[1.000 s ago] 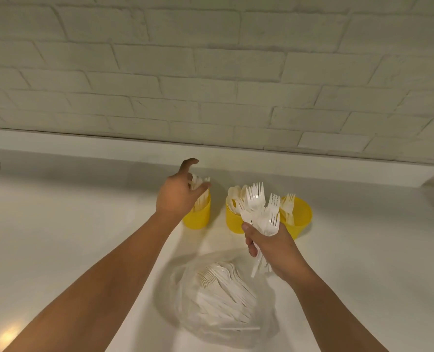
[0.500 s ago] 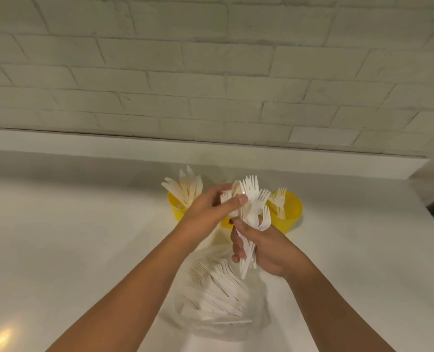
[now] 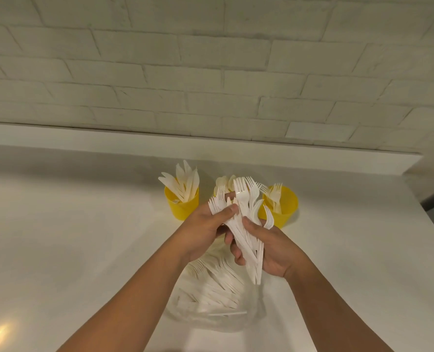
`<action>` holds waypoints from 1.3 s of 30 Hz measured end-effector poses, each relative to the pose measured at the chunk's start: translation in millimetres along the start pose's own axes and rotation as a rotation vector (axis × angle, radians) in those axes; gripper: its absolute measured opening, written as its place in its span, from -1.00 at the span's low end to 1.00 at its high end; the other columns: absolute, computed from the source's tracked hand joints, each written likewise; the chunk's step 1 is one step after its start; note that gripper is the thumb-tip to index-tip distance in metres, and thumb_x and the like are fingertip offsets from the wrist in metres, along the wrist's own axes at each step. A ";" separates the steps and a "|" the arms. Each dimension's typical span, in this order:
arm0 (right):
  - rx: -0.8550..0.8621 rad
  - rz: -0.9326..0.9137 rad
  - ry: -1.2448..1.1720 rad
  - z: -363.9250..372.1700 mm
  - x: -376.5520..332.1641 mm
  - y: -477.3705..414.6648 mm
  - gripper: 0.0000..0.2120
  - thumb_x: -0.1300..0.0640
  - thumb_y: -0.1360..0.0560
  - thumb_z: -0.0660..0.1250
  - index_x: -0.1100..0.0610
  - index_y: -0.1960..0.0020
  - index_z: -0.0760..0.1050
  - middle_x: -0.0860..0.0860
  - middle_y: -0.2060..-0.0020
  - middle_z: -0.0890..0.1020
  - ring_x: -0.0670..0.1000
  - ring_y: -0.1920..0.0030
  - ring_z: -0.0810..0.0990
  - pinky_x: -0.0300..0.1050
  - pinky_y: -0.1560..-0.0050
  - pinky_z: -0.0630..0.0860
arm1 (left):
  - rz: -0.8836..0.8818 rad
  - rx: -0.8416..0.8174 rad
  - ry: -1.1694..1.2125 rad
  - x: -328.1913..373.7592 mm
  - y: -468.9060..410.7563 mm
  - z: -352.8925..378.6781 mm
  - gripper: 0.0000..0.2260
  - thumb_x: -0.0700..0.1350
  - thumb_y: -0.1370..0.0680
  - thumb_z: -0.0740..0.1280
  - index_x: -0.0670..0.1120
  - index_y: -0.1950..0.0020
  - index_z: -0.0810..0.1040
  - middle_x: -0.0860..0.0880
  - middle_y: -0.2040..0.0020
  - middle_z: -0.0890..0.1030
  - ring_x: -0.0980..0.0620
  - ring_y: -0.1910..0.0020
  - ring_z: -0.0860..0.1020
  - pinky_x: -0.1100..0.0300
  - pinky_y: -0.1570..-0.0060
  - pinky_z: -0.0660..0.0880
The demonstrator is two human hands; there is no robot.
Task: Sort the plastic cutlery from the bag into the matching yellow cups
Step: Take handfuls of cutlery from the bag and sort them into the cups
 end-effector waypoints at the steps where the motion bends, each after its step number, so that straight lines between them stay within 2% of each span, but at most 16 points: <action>1: -0.014 -0.009 -0.003 0.0 0.1 0.6 -0.61 0.01 -0.68 0.18 0.31 -0.24 0.56 0.31 0.00 0.63 0.18 0.23 0.61 0.01 0.25 0.55 | -0.008 0.009 0.013 0.0 -0.4 -0.7 -0.79 -0.14 -0.69 0.30 -0.05 -0.30 0.60 -0.27 0.19 0.51 -0.03 0.42 0.41 0.20 0.22 0.50; 4: -0.027 -0.005 0.000 -1.9 2.4 0.8 -0.56 0.00 -0.69 0.17 0.32 -0.35 0.51 0.37 -0.14 0.61 0.22 0.18 0.66 0.07 0.18 0.60 | -0.035 0.084 0.009 -2.8 -3.6 -7.4 -0.68 -0.17 -0.64 0.39 0.03 -0.39 0.58 -0.27 0.18 0.49 -0.05 0.40 0.32 0.23 0.31 0.45; 8: -0.018 -0.031 0.014 -2.0 -1.5 -0.5 -0.60 0.03 -0.69 0.18 0.30 -0.37 0.50 0.40 -0.17 0.61 0.21 0.21 0.66 -0.01 0.26 0.55 | -0.057 0.215 0.054 -6.1 -6.3 -10.9 -0.71 -0.20 -0.58 0.46 -0.03 -0.30 0.64 -0.21 0.22 0.56 -0.02 0.45 0.29 0.21 0.41 0.39; 10: -0.011 -0.047 0.018 -0.2 -4.5 -0.5 -0.64 0.06 -0.72 0.14 0.27 -0.33 0.53 0.38 -0.14 0.62 0.17 0.26 0.63 -0.06 0.32 0.49 | -0.052 0.277 0.063 -5.2 -6.1 -11.8 -0.71 -0.21 -0.56 0.49 -0.06 -0.26 0.64 -0.23 0.20 0.61 0.00 0.49 0.36 0.22 0.42 0.40; 13: 0.035 -0.043 0.028 -0.1 -4.9 -0.4 -0.67 0.06 -0.72 0.13 0.20 -0.26 0.60 0.35 -0.10 0.64 0.11 0.33 0.58 -0.13 0.39 0.44 | -0.039 0.349 0.065 -2.5 -5.3 -10.1 -0.73 -0.26 -0.55 0.48 -0.11 -0.24 0.62 -0.19 0.18 0.68 0.05 0.46 0.57 0.26 0.45 0.48; 16: 0.053 -0.022 -0.001 -0.2 -0.2 -1.6 -0.71 0.06 -0.71 0.18 0.17 -0.27 0.58 0.33 -0.05 0.62 0.07 0.36 0.52 -0.18 0.41 0.41 | -0.005 0.408 0.016 -1.3 -4.0 -9.3 -0.80 -0.26 -0.56 0.47 -0.11 -0.14 0.58 -0.14 0.28 0.65 0.02 0.49 0.56 0.21 0.47 0.48; 17: 0.044 -0.023 -0.014 -0.6 1.0 -1.8 -0.72 0.06 -0.70 0.21 0.18 -0.29 0.55 0.32 -0.01 0.61 0.05 0.38 0.50 -0.19 0.42 0.40 | 0.011 0.418 -0.020 -2.2 -4.3 -9.7 -0.82 -0.24 -0.55 0.48 -0.10 -0.10 0.56 -0.15 0.28 0.64 -0.03 0.48 0.55 0.13 0.41 0.52; 19: 0.036 -0.025 -0.039 -3.3 2.3 -1.8 -0.74 0.07 -0.66 0.27 0.19 -0.28 0.51 0.26 0.10 0.55 0.01 0.42 0.47 -0.20 0.45 0.35 | 0.022 0.430 -0.066 -5.4 -5.3 -10.8 -0.83 -0.20 -0.54 0.50 -0.09 -0.08 0.57 -0.17 0.21 0.67 -0.10 0.32 0.61 -0.09 0.11 0.64; 21: 0.045 -0.022 -0.069 -6.5 2.8 -0.9 -0.77 0.10 -0.64 0.30 0.17 -0.26 0.50 0.20 0.17 0.49 0.00 0.43 0.44 -0.19 0.46 0.32 | 0.015 0.403 -0.038 -6.2 -6.2 -8.8 -0.78 -0.16 -0.55 0.50 -0.14 -0.15 0.58 -0.24 0.07 0.70 -0.11 0.13 0.67 -0.15 -0.12 0.63; 24: 0.049 -0.037 -0.095 -8.7 0.6 0.7 -0.83 0.14 -0.66 0.28 0.16 -0.22 0.51 0.18 0.19 0.48 0.00 0.42 0.43 -0.19 0.44 0.32 | -0.014 0.323 0.040 -6.6 -7.4 -2.4 -0.68 -0.09 -0.58 0.48 -0.20 -0.26 0.55 -0.29 -0.08 0.70 -0.15 0.03 0.69 -0.17 -0.18 0.62; 26: 0.085 -0.067 -0.084 -10.0 -2.9 0.9 -0.85 0.16 -0.67 0.26 0.15 -0.20 0.51 0.18 0.18 0.50 0.02 0.40 0.43 -0.16 0.41 0.33 | -0.044 0.321 0.063 -9.7 -6.7 -4.2 -0.68 -0.04 -0.58 0.48 -0.15 -0.26 0.57 -0.19 -0.04 0.73 -0.14 0.01 0.71 -0.13 -0.18 0.64; 28: 0.145 -0.109 -0.051 -12.5 -6.7 0.3 -0.86 0.19 -0.67 0.26 0.16 -0.20 0.52 0.18 0.18 0.51 0.05 0.37 0.43 -0.13 0.36 0.35 | -0.069 0.302 0.019 -13.4 -6.0 -3.5 -0.76 -0.03 -0.60 0.45 -0.13 -0.18 0.63 -0.14 0.08 0.73 -0.10 0.04 0.70 -0.08 -0.19 0.64; 32: 0.262 -0.180 0.031 -16.7 -8.8 -1.6 -0.80 0.22 -0.65 0.29 0.19 -0.25 0.54 0.21 0.17 0.57 0.10 0.35 0.50 -0.07 0.34 0.46 | -0.072 0.334 0.001 -17.3 -8.1 -1.3 -0.85 -0.13 -0.63 0.39 -0.18 -0.04 0.71 -0.15 0.27 0.63 -0.11 0.20 0.62 0.00 -0.09 0.67; 35: 0.333 -0.213 0.065 -19.2 -6.6 -0.7 -0.75 0.24 -0.64 0.31 0.20 -0.30 0.54 0.26 0.13 0.61 0.14 0.32 0.56 -0.02 0.30 0.55 | -0.045 0.398 -0.065 -18.4 -11.6 -2.8 -0.86 -0.14 -0.62 0.38 -0.15 -0.04 0.72 -0.15 0.20 0.71 -0.15 0.19 0.63 -0.04 -0.06 0.67; 37: 0.343 -0.221 0.087 -19.5 -4.9 -0.6 -0.76 0.23 -0.65 0.30 0.17 -0.30 0.56 0.28 0.10 0.64 0.15 0.30 0.59 0.02 0.24 0.58 | -0.031 0.428 -0.121 -21.3 -12.9 -1.4 -0.86 -0.11 -0.64 0.34 -0.11 -0.06 0.69 -0.11 0.13 0.73 -0.09 0.17 0.67 0.01 0.03 0.66; 39: 0.345 -0.220 0.099 -19.1 -2.8 1.2 -0.77 0.21 -0.67 0.27 0.13 -0.28 0.59 0.29 0.06 0.67 0.16 0.26 0.62 0.05 0.18 0.59 | -0.023 0.459 -0.154 -22.4 -10.8 -0.2 -0.86 -0.11 -0.66 0.30 -0.12 -0.06 0.64 -0.09 0.23 0.68 -0.02 0.30 0.59 0.07 0.18 0.57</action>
Point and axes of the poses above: each hand's wrist, its own y-axis away from the middle knuckle, its own z-axis out of the palm, x = y × z, the point moved 6 cm from there along -y, towards the middle knuckle
